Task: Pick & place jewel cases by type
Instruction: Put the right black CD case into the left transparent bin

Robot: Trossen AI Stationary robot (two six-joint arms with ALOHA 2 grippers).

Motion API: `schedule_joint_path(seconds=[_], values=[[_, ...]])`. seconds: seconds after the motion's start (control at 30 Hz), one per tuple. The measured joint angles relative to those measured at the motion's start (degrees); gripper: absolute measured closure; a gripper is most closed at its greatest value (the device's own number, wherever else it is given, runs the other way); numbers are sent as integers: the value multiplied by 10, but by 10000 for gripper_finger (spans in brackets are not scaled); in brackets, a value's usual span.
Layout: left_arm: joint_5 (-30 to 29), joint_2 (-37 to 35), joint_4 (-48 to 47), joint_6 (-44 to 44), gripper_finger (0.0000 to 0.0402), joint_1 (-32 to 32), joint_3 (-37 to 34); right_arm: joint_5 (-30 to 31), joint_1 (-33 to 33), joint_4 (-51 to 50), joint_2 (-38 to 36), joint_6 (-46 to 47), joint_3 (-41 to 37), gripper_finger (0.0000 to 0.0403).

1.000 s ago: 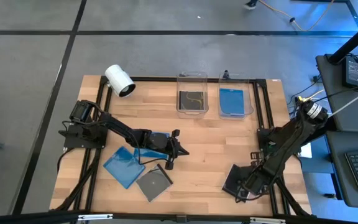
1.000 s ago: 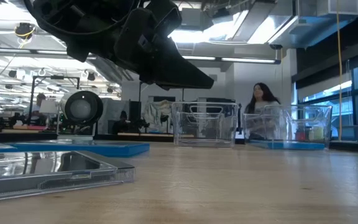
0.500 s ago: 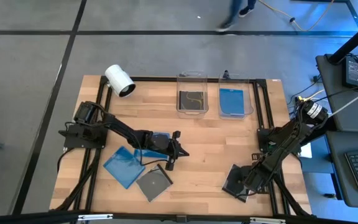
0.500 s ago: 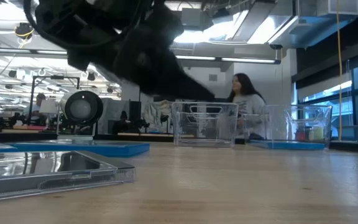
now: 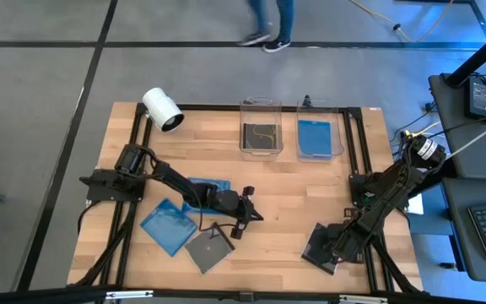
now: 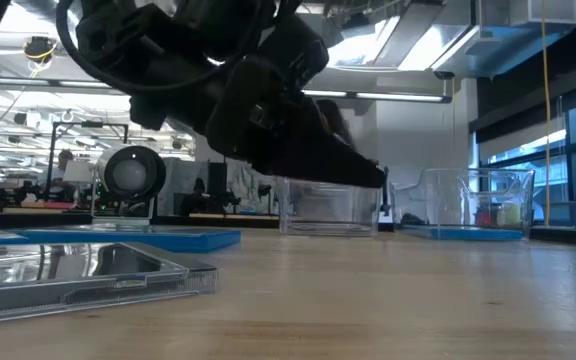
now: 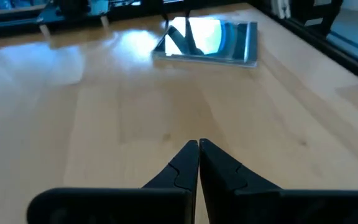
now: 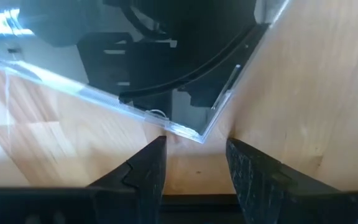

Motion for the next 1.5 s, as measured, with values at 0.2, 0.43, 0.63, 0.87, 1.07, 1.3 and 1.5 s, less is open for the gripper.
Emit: schedule_joint_path(seconds=[0.2, 0.43, 0.63, 0.87, 1.07, 1.3, 1.5], values=[[0, 0, -1, 0, 388, -10, 9, 2, 0, 0, 0, 11, 0, 231], [0, 0, -1, 3, 388, -14, 9, -28, -4, -1, 1, 2, 0, 231], [0, 0, -1, 4, 388, -13, 9, -39, -4, -20, 1, 9, 2, 230], [-2, 0, -1, 8, 389, -13, 9, 2, 11, -116, 2, 7, 29, 230], [-4, 0, -1, 8, 389, -13, 9, 54, 33, -146, 1, -7, 66, 230], [-5, 0, -1, 9, 389, -13, 9, 61, 50, -121, 0, -2, 61, 230], [-5, 0, -1, 8, 389, -13, 9, 74, 53, -101, 0, -9, 60, 230]])
